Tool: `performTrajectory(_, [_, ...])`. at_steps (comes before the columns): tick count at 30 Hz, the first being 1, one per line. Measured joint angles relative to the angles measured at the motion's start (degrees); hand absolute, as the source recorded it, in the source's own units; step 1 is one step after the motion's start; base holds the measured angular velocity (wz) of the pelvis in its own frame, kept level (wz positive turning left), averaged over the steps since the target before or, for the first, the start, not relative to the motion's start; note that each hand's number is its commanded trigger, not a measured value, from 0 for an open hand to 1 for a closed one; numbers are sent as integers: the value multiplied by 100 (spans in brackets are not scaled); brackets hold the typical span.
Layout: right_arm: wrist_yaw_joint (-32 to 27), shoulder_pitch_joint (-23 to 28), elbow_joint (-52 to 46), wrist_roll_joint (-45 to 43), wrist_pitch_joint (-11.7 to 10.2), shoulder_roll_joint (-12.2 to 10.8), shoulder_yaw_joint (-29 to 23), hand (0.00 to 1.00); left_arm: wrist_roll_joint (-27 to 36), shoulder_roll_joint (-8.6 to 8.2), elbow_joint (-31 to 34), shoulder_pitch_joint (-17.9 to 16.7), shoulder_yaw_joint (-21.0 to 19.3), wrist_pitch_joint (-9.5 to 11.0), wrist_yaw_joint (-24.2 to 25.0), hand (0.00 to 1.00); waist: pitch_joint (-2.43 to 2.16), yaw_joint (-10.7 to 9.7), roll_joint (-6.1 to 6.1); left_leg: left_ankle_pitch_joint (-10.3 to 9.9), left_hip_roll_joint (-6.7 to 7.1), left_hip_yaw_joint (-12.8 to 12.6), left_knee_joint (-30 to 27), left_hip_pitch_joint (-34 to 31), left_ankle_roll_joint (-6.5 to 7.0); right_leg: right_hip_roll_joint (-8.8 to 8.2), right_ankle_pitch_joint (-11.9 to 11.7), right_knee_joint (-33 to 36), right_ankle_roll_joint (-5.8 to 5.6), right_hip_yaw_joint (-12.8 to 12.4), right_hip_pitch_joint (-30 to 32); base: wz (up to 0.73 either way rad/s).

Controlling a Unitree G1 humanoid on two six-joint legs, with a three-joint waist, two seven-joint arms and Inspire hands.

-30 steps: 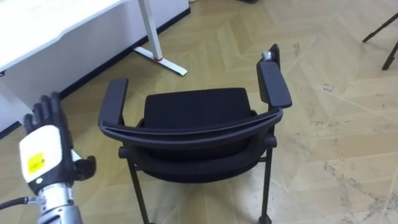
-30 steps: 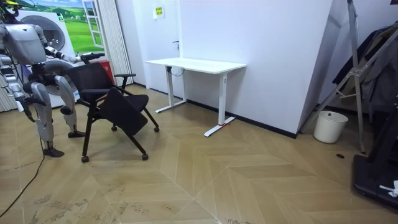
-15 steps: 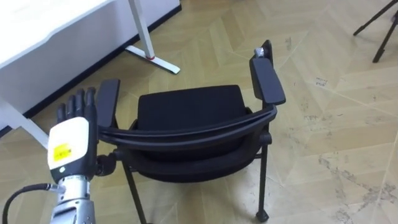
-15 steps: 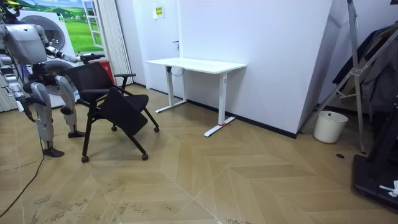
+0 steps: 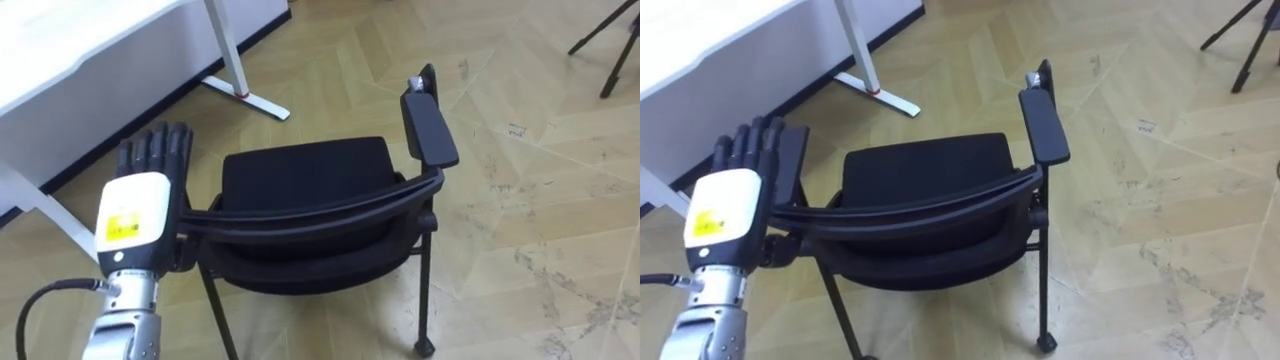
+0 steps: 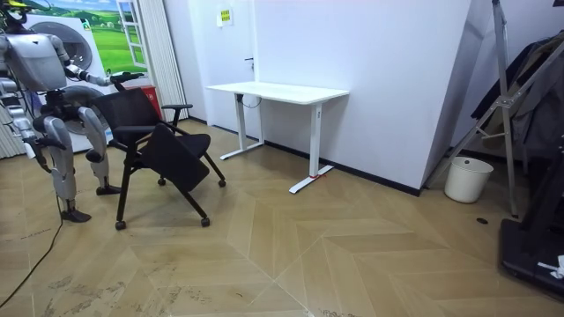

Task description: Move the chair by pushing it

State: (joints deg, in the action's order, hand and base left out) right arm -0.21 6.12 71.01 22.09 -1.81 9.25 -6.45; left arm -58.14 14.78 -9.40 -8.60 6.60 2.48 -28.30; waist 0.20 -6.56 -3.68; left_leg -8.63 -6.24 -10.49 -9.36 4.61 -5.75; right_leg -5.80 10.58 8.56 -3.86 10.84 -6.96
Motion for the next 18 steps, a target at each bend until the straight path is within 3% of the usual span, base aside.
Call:
performTrajectory(6, [80, -77, 34, 11, 10, -2, 76, 0, -4, 13, 0, 11, 275, -39, 182, 0, 2, -108, -1, 0, 0, -42, 3, 12, 0, 0, 0, -16, 0, -49, 11, -2])
performTrajectory(13, [80, -79, 98, 10, 9, -2, 182, 0, -27, 13, -2, 35, 314, -86, 313, 0, -7, -124, -29, 0, 0, -124, 36, 92, 0, 1, -2, -19, 1, -151, 5, -8])
performTrajectory(18, [79, -214, 292, -50, 7, 18, 182, 0, -43, 13, -124, 79, 429, -117, 418, 0, 61, -160, -59, 0, 0, -150, 86, 88, 0, 1, -4, 8, 0, -148, 4, 0])
